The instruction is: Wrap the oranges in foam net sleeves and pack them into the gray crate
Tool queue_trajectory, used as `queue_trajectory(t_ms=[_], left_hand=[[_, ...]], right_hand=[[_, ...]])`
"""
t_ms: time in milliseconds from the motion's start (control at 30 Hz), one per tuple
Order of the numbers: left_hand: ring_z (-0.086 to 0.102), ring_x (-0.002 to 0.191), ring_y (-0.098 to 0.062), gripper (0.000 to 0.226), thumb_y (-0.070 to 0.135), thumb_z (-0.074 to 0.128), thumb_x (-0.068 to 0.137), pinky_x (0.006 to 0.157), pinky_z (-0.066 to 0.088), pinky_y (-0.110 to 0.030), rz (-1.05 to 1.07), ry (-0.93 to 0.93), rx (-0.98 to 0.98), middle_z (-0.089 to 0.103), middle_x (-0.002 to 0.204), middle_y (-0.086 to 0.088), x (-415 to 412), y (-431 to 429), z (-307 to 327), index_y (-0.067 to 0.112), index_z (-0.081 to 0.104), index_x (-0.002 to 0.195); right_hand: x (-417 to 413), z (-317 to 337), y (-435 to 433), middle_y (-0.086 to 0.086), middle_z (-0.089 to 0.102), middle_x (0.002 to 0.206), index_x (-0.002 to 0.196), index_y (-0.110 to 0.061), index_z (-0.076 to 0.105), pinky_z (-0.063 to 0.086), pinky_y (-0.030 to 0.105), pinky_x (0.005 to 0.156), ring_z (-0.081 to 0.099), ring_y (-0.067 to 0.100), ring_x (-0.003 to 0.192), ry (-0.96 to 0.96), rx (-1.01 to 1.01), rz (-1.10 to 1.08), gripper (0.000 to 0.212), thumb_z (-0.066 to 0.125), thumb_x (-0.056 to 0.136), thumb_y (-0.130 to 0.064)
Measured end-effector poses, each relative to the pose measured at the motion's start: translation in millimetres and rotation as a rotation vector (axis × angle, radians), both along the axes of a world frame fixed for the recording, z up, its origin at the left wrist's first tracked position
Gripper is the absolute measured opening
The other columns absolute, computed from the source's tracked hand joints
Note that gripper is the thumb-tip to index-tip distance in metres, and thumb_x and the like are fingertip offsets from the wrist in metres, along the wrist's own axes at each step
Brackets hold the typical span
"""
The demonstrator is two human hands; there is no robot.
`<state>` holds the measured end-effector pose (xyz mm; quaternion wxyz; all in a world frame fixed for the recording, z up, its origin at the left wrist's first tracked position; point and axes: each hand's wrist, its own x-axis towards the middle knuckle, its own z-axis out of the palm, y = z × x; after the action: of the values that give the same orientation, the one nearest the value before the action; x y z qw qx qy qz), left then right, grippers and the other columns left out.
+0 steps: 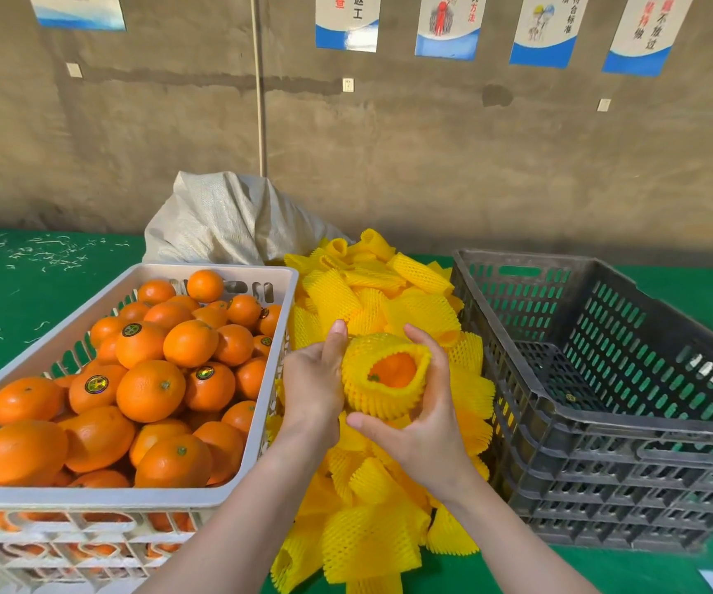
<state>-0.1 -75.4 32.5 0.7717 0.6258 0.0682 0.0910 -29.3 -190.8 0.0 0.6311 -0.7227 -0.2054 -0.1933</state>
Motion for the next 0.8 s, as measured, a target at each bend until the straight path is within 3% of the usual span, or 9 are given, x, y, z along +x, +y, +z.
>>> queue_trajectory(t_ms=[67,233,333,433,533,600,667,733,800], left_hand=[[0.056,0.08,-0.031,0.053,0.039,0.052,0.094,0.08,0.049,-0.048,0.027,-0.005,0.023,0.062,0.085,-0.023,1.4,-2.0,1.5,-0.012,0.066,0.089],[0.04,0.076,-0.024,0.024,0.018,0.049,0.099,0.068,0.036,-0.04,0.067,0.054,0.004,0.046,0.078,-0.014,6.6,-5.6,-6.8,0.006,0.054,0.079],[0.043,0.07,-0.025,0.038,0.022,0.052,0.098,0.061,0.041,-0.045,0.094,-0.006,0.089,0.05,0.07,-0.024,6.1,-3.5,-7.0,-0.007,0.059,0.074],[0.037,0.059,-0.022,0.056,0.032,0.054,0.094,0.054,0.037,-0.049,0.123,-0.129,0.272,0.047,0.059,-0.028,7.8,0.3,-3.2,-0.014,0.052,0.062],[0.039,0.06,-0.023,0.046,0.026,0.055,0.096,0.056,0.036,-0.04,0.122,-0.005,0.155,0.046,0.06,-0.018,11.7,-4.4,-5.4,-0.002,0.051,0.06],[0.037,0.054,-0.019,0.046,0.016,0.055,0.096,0.049,0.035,-0.031,0.127,0.156,-0.031,0.041,0.049,-0.009,11.7,-16.1,-7.6,0.006,0.043,0.054],[0.028,0.045,-0.016,0.052,0.019,0.056,0.096,0.041,0.026,-0.024,0.125,0.228,-0.148,0.03,0.039,0.002,9.1,-29.4,-7.2,0.014,0.033,0.049],[0.026,0.039,-0.014,0.051,0.028,0.055,0.096,0.042,0.023,-0.024,0.131,0.204,-0.122,0.027,0.04,0.004,7.6,-37.6,-7.5,0.016,0.034,0.051],[0.039,0.041,-0.01,0.028,0.031,0.053,0.097,0.044,0.032,-0.025,0.147,0.13,0.045,0.042,0.053,0.002,5.9,-36.3,-7.9,0.014,0.052,0.074]], right_hand=[[0.6,0.1,0.5,-0.009,0.048,0.131,0.129,-0.04,0.037,0.049,0.02,0.088,0.05,0.01,0.121,0.024,0.077,0.012,0.084,0.083,0.058,-0.039],[1.1,2.5,0.9,-0.004,0.052,0.13,0.127,-0.034,0.041,0.051,0.024,0.086,0.054,0.012,0.119,0.12,0.131,0.044,0.09,0.079,0.051,-0.064],[1.0,8.9,-4.2,-0.019,0.041,0.138,0.131,-0.046,0.032,0.043,0.014,0.095,0.04,0.002,0.129,0.06,-0.034,-0.048,0.09,0.076,0.055,-0.063],[4.8,13.5,-7.3,-0.021,0.03,0.146,0.139,-0.05,0.017,0.032,0.007,0.101,0.027,-0.004,0.135,-0.04,-0.149,-0.033,0.104,0.078,0.055,-0.059],[7.0,12.7,1.7,-0.031,0.04,0.131,0.132,-0.045,0.032,0.041,0.005,0.087,0.04,-0.011,0.122,-0.044,0.022,-0.083,0.09,0.08,0.056,-0.047],[9.7,11.2,10.9,-0.027,0.046,0.125,0.122,-0.044,0.04,0.045,0.006,0.078,0.048,-0.012,0.112,-0.004,0.215,-0.135,0.078,0.08,0.056,-0.043],[14.8,9.0,16.4,-0.02,0.051,0.12,0.115,-0.043,0.045,0.048,0.008,0.072,0.055,-0.012,0.102,0.06,0.395,-0.183,0.065,0.082,0.061,-0.041],[20.1,9.2,15.4,-0.017,0.053,0.116,0.113,-0.038,0.046,0.047,0.007,0.07,0.056,-0.014,0.096,0.106,0.458,-0.224,0.054,0.076,0.07,-0.046],[24.6,12.2,7.0,-0.016,0.055,0.112,0.116,-0.03,0.047,0.044,0.005,0.073,0.056,-0.014,0.096,0.119,0.392,-0.263,0.049,0.062,0.076,-0.054]])
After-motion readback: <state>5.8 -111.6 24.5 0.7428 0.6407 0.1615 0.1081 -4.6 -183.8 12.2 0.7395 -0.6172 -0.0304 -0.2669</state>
